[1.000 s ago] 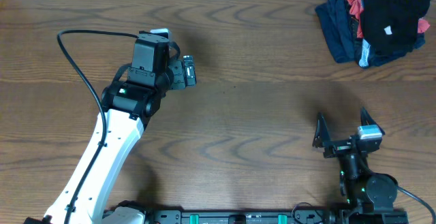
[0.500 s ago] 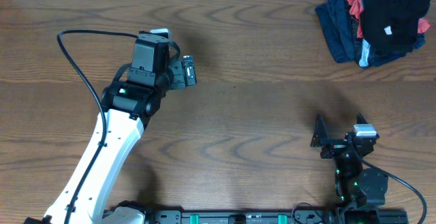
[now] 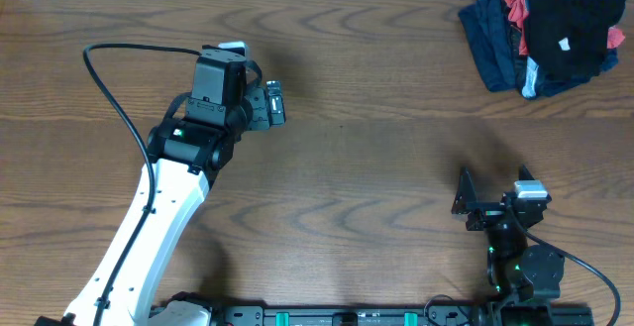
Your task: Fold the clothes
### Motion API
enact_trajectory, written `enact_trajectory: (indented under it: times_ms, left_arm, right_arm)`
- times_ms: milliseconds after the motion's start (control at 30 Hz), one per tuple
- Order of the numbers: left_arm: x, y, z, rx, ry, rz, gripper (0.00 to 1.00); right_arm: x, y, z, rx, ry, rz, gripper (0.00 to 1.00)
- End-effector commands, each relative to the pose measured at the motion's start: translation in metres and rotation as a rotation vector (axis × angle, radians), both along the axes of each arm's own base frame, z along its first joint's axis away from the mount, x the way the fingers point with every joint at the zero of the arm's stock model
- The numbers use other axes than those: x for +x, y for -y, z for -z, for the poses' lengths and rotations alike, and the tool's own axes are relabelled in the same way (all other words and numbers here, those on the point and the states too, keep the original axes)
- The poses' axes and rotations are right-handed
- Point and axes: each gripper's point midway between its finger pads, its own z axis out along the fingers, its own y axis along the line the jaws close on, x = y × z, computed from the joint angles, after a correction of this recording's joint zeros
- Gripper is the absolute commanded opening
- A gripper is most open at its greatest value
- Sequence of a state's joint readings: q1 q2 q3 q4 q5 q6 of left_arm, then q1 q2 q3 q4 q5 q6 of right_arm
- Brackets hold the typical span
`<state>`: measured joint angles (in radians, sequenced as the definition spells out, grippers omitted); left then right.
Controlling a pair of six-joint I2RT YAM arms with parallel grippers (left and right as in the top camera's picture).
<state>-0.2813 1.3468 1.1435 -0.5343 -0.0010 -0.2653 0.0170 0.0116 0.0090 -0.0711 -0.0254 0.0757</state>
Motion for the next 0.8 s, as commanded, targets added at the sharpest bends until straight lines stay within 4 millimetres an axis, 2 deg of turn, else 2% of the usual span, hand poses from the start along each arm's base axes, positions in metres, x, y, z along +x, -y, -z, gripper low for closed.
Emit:
enact_trajectory:
  times_ms: [0, 100, 167, 333, 467, 767]
  left_arm:
    - [0.002, -0.004, 0.001, 0.011, 0.001, -0.010, 0.98]
    - [0.002, -0.004, 0.001, 0.012, -0.001, -0.009, 0.98]
    - [-0.006, -0.006, -0.003, 0.014, -0.005, -0.009, 0.98]
    - [-0.025, -0.019, -0.022, 0.017, 0.061, -0.014, 0.98]
    - [-0.036, -0.035, -0.031, -0.023, 0.186, -0.048, 0.98]
    - [-0.070, -0.061, -0.030, -0.128, 0.600, -0.085, 0.98]
  right_arm:
    - [0.000, -0.002, 0.001, 0.012, 0.000, -0.001, 0.99]
    - [0.000, -0.002, 0.001, 0.012, 0.000, -0.001, 0.99]
    - [0.000, -0.002, 0.001, 0.012, 0.000, -0.001, 0.99]
    - [0.000, -0.002, 0.001, 0.012, 0.000, -0.001, 0.99]
    - [0.000, -0.002, 0.001, 0.012, 0.000, -0.001, 0.99]
    - [0.000, -0.002, 0.001, 0.012, 0.000, -0.001, 0.99]
